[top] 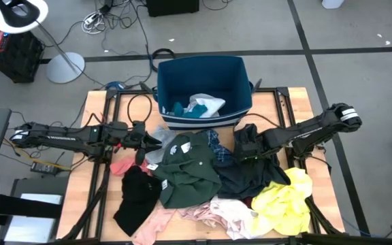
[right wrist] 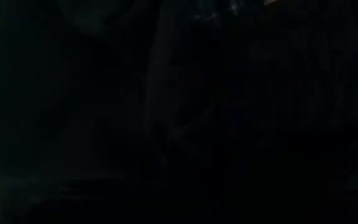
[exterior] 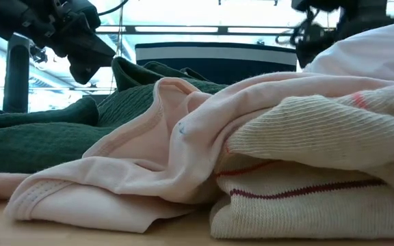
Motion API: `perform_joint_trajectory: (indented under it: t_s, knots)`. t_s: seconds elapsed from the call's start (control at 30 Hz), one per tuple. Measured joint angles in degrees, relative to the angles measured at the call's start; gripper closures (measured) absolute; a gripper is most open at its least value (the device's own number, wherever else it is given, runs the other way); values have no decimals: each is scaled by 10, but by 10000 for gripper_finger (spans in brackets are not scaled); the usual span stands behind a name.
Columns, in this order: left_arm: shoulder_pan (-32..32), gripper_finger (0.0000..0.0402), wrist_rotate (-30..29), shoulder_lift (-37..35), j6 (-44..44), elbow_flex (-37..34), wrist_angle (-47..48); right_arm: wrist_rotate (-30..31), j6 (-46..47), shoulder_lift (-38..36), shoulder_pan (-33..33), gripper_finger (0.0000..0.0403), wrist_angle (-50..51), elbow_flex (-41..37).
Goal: Sort clothes
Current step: Put the black jacket into the blue laundry bin
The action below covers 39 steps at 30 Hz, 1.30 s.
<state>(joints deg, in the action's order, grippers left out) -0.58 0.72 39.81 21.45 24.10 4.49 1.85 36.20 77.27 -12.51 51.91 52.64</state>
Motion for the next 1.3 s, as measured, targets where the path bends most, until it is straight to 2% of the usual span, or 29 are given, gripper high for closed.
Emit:
perform_joint_trajectory:
  t_s: [0.2, 0.3, 0.47, 0.6, 0.73, 0.87, 1.1, 1.3]
  knots:
    - [0, 296, 0, 0, 0, 0, -11, 67, 7, -28, 2, 395, 171, 144]
    - [0, 296, 0, 0, -1, 0, -12, 104, 7, -38, 2, 395, 222, 228]
    - [0, 296, 0, 0, -2, 0, -12, 176, -9, -37, 2, 395, 260, 365]
    - [0, 296, 0, 0, -2, 0, -13, 234, -54, -27, 11, 396, 240, 459]
    - [0, 296, 0, 0, -3, 0, -13, 290, -120, -19, 28, 396, 165, 531]
    - [0, 296, 0, 0, -4, 0, -17, 294, -230, -13, 62, 397, 27, 573]
    - [0, 296, 0, 0, -4, 0, -19, 236, -397, 14, 149, 397, -252, 599]
    - [0, 296, 0, -1, -17, 0, -21, 167, -457, 69, 234, 397, -445, 599]
